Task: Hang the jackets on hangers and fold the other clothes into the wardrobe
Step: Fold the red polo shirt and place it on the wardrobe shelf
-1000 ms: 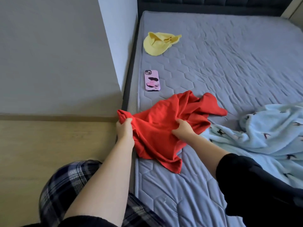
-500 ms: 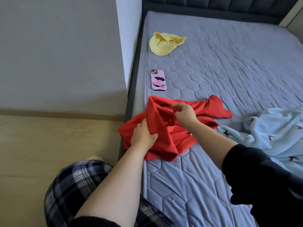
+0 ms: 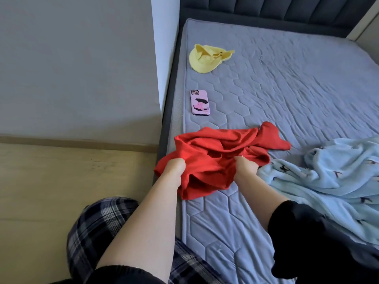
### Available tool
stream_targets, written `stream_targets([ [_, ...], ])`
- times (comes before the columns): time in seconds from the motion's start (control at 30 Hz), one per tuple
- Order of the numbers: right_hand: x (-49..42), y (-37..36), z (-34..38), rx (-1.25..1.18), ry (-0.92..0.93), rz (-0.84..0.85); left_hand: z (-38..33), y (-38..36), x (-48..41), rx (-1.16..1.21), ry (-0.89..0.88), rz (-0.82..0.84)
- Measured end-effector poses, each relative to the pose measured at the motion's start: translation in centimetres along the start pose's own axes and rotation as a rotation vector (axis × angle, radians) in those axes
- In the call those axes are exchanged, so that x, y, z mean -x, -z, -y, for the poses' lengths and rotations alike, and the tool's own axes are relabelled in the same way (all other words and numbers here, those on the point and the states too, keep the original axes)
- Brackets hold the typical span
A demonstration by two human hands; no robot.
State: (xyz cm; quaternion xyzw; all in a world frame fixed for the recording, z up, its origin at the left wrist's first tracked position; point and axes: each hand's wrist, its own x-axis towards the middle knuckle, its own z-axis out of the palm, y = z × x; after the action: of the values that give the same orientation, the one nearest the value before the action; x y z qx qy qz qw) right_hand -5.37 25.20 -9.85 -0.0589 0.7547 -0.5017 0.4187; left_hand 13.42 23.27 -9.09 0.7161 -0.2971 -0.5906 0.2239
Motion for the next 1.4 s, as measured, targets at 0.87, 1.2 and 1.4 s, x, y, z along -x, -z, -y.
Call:
stream_targets([
  [0.87, 14.6, -4.6, 14.9, 1.400, 1.255, 0.684, -1.5, 4.5, 5.2, 0.112, -0.799, -0.660],
  [1.2, 13.7, -4.0, 12.7, 1.347, 1.207, 0.758, -2.5, 4.2, 5.6, -0.106, -0.916, -0.424],
  [1.4, 14.1, -4.1, 12.0, 1.250, 1.239, 0.803, -2.7, 5.3, 4.4, -0.134, -0.663, -0.471],
])
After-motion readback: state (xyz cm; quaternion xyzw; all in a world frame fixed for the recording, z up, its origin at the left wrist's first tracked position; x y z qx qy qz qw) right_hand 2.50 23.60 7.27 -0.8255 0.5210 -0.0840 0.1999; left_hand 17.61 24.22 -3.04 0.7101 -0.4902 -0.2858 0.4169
